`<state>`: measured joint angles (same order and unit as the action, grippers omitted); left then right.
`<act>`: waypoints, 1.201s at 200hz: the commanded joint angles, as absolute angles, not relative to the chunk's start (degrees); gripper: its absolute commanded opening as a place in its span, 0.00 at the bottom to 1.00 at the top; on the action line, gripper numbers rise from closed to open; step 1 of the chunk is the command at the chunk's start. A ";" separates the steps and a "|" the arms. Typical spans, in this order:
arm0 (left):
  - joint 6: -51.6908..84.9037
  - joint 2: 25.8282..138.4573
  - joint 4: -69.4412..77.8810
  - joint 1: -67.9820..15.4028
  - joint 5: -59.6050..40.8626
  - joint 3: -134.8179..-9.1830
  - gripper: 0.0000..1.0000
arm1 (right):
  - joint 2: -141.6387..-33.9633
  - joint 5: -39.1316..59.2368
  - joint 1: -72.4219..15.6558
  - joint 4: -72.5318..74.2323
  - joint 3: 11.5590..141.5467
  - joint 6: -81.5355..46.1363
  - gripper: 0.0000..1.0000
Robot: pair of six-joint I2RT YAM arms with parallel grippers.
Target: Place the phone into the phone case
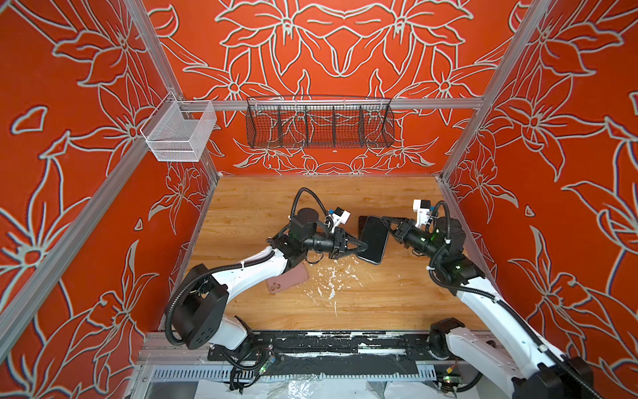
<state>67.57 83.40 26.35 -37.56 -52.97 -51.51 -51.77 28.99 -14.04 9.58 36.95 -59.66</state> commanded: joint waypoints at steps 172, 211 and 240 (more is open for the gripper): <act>66.50 82.15 31.13 -37.10 -36.55 -55.90 0.00 | -50.27 40.92 -15.01 18.04 34.70 -63.85 0.49; 65.22 82.71 29.59 -37.00 -33.05 -58.10 0.00 | -47.92 40.00 -16.80 21.02 31.74 -67.02 0.50; 64.32 83.56 28.56 -37.00 -32.57 -59.75 0.00 | -48.11 39.25 -18.12 23.23 30.66 -68.50 0.50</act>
